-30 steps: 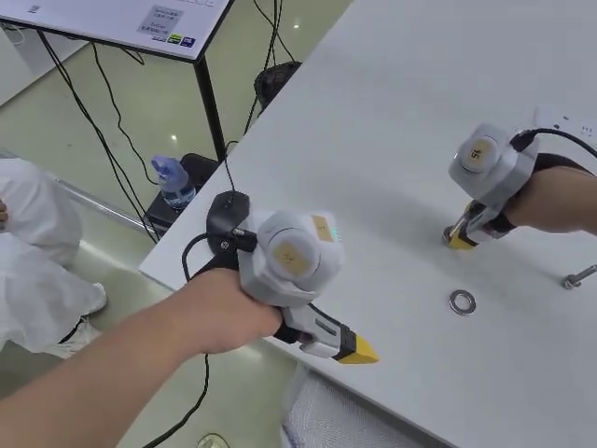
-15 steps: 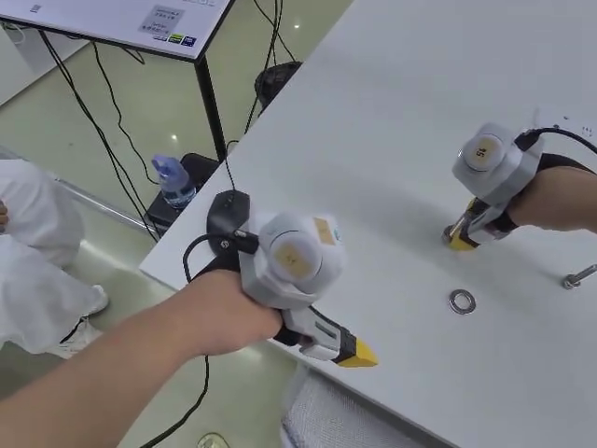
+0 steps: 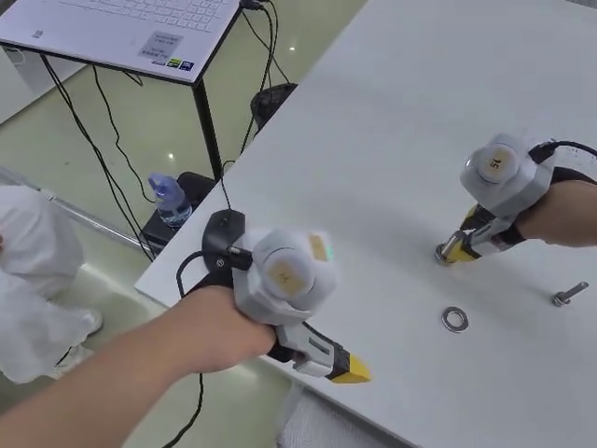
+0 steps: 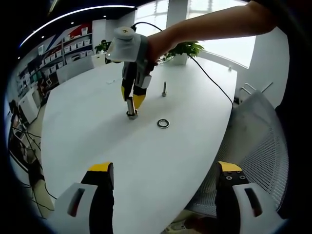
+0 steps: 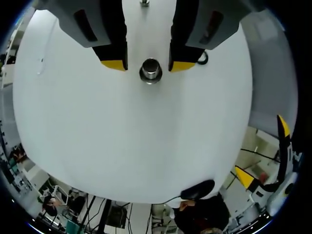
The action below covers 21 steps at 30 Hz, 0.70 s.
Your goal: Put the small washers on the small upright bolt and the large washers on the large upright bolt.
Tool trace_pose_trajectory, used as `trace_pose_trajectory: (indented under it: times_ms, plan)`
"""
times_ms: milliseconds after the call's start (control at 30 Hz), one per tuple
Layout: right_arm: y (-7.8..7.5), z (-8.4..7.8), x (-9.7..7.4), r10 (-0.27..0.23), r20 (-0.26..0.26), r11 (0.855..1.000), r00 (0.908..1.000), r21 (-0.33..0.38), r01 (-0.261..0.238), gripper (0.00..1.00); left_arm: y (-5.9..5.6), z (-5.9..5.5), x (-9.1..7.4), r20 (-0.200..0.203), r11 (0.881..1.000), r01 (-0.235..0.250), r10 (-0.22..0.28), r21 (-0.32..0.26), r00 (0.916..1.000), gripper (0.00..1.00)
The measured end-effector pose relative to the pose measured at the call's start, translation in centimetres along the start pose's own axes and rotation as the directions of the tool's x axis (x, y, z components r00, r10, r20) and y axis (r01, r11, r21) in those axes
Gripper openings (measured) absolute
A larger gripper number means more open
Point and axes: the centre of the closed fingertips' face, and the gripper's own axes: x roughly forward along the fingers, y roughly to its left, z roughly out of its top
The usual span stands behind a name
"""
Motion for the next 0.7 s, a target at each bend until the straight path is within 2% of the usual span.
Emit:
trace_pose_trajectory:
  times_ms: [200, 367, 467, 700]
  plan:
    - [-0.1, 0.3, -1.4, -0.009, 0.027, 1.0, 0.9996, -0.013, 0.009, 0.36, 0.4, 0.3, -0.6, 0.002, 1.0, -0.015, 0.015, 0.003, 0.9999, 0.86]
    - [0.5, 0.3, -2.3, -0.011, 0.036, 0.999, 0.9993, -0.034, 0.013, 0.36, 0.6, 0.7, -0.9, 0.004, 1.0, -0.024, 0.024, 0.007, 0.9997, 0.86]
    - [0.9, 0.1, -2.9, -0.013, 0.039, 0.999, 0.9992, -0.048, 0.015, 0.36, 0.6, 0.9, -1.0, 0.019, 0.999, -0.03, 0.03, -0.017, 0.9994, 0.86]
    - [1.8, -0.3, -4.0, -0.016, 0.053, 0.997, 0.9985, -0.069, 0.02, 0.35, 0.5, 0.6, -1.2, 0.012, 0.999, -0.039, 0.039, -0.022, 0.9991, 0.85]
